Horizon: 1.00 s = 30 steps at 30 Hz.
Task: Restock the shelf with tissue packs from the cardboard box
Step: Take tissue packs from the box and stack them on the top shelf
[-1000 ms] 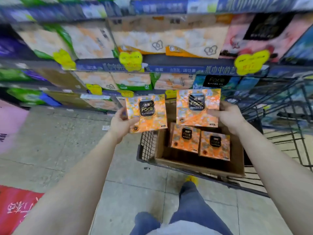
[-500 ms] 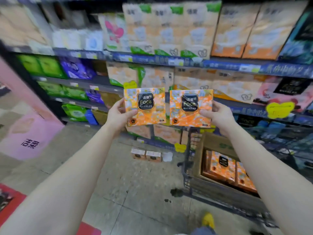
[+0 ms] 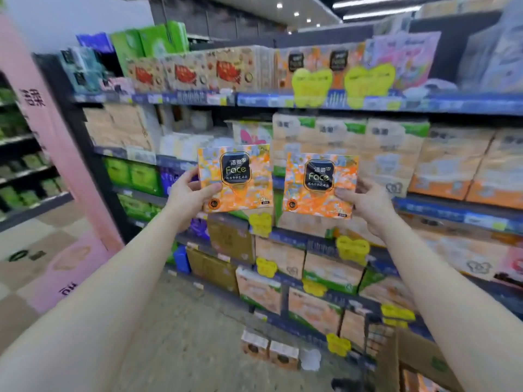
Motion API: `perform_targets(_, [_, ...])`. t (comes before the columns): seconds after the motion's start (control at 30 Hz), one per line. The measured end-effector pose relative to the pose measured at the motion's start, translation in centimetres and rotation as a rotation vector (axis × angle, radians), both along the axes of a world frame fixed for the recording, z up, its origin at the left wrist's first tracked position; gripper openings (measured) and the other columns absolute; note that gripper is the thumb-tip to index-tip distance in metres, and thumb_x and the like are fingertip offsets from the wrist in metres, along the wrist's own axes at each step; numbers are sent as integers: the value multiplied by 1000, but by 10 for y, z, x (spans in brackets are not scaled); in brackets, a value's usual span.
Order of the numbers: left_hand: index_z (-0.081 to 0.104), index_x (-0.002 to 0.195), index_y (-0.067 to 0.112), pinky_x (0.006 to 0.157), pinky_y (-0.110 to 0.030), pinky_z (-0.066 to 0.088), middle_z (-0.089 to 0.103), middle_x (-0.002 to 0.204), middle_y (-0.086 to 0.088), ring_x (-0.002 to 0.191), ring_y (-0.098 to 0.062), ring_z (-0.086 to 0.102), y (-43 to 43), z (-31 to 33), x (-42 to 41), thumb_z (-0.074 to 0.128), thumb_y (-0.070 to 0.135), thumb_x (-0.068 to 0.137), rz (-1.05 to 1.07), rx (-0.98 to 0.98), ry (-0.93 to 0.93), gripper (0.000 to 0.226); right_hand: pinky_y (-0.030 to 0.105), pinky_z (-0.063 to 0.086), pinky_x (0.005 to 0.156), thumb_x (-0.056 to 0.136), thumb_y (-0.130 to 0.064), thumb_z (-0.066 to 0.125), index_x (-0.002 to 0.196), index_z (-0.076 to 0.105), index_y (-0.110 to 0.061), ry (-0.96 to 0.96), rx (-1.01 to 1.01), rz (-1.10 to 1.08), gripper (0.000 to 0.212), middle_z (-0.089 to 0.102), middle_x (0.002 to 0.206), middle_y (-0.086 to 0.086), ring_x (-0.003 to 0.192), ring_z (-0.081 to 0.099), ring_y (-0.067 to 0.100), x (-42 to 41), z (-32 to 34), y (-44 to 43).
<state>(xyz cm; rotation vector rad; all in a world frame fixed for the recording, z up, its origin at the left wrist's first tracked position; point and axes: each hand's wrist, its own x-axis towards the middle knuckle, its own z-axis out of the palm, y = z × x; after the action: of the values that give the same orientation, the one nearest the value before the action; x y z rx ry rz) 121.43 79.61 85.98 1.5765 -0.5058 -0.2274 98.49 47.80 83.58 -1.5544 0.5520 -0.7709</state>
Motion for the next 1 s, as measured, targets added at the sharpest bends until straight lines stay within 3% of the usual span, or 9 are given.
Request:
perform_targets(0.07, [52,139,20,54,-24,58,76,107,-4,72,-6,77,-8,18,33,81,7,89,21,-32,-8,59,36,61,71,79,-10,86,122,66,-13,-21,5,28,47,76,112,6,87,75,18,37,17,-14])
perform_targets(0.17, [50,145,15,53,-26,58,76,107,-6,72,-9,78,-24,47,76,80,6,89,37,-53,-19,64,44,61,86,78,-5,86,105,69,-19,-63,-57,38,35,76,108,9,93,74,25,91,42,-35])
perform_targets(0.23, [51,142,15,50,-24,56,75,109,-8,70,-9,76,-35,59,103,78,5,91,35,-69,-20,59,47,59,91,78,-3,85,106,69,-21,-80,-81,53,36,77,106,7,99,74,28,124,57,-47])
perform_targets(0.43, [44,152,19,57,-29,54,75,114,-6,80,-16,74,-56,80,175,81,12,90,31,-113,-27,73,41,60,85,81,-6,84,106,72,-25,-109,-147,78,33,79,100,0,92,75,19,198,100,-68])
perform_targets(0.57, [47,151,20,85,-46,60,77,116,-6,104,-30,76,-65,84,218,84,13,87,31,-141,-40,74,40,57,88,76,-20,89,94,76,-27,-93,-232,27,24,80,100,-3,98,74,19,232,118,-75])
perform_targets(0.73, [49,150,23,90,-48,59,75,121,-5,109,-27,74,-72,88,273,87,16,84,-15,-134,-39,76,30,54,70,80,-16,86,103,74,-26,-126,-256,-9,28,79,98,-2,90,74,19,261,130,-70])
perform_targets(0.87, [49,151,22,84,-45,62,73,123,-6,106,-25,75,-81,93,315,87,16,85,-94,-145,-41,77,48,60,91,79,-15,88,112,72,-22,-132,-240,-57,37,79,104,2,100,76,26,281,136,-66])
perform_targets(0.93, [50,149,22,77,-41,62,75,121,-6,102,-25,76,-90,96,335,86,15,85,-145,-150,-27,74,52,59,93,76,-19,90,124,69,-16,-122,-241,-105,52,79,106,2,100,76,27,287,140,-60])
perform_targets(1.0, [56,138,24,73,-39,60,76,114,-4,99,-25,76,-99,103,350,84,12,87,-210,-151,-30,60,56,59,92,77,-20,89,122,69,-17,-115,-248,-147,50,79,106,2,100,76,29,292,143,-54])
